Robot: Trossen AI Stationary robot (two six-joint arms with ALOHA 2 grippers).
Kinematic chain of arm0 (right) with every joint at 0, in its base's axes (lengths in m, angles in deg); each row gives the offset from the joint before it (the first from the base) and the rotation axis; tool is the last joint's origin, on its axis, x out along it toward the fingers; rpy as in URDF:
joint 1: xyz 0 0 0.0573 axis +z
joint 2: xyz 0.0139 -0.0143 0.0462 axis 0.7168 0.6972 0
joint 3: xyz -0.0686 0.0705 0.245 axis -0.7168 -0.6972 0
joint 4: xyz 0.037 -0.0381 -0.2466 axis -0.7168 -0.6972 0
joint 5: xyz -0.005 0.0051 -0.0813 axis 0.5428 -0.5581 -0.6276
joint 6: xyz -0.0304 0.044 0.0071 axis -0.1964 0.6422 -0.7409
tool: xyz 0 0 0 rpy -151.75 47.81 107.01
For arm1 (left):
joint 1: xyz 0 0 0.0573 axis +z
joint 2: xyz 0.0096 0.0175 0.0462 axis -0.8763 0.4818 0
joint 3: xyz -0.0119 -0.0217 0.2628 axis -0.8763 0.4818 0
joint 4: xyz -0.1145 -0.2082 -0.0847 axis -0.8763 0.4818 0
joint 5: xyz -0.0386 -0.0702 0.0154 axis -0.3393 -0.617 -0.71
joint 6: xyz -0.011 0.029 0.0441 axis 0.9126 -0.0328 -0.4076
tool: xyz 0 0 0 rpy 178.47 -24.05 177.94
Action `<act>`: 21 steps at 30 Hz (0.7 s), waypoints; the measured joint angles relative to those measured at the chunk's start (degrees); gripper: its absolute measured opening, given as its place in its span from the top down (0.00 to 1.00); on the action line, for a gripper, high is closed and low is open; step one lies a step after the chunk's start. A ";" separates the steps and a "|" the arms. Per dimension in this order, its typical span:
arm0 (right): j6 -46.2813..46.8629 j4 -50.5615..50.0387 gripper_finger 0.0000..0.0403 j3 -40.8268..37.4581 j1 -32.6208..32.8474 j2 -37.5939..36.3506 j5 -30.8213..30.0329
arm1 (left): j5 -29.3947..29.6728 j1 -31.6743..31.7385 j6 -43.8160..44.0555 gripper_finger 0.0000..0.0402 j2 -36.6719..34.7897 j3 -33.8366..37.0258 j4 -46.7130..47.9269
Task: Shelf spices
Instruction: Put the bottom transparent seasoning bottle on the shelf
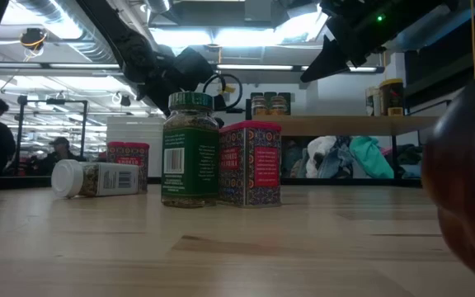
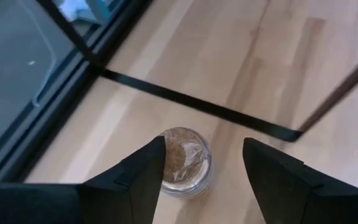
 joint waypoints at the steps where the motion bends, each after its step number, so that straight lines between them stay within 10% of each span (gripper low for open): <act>1: 0.00 -0.02 0.93 0.00 0.00 0.00 0.00 | 0.57 0.02 0.00 0.48 0.00 0.00 -0.02; 21: -0.02 -0.13 0.93 0.00 -0.02 0.00 0.02 | 1.11 2.15 0.38 0.49 0.04 0.11 -0.91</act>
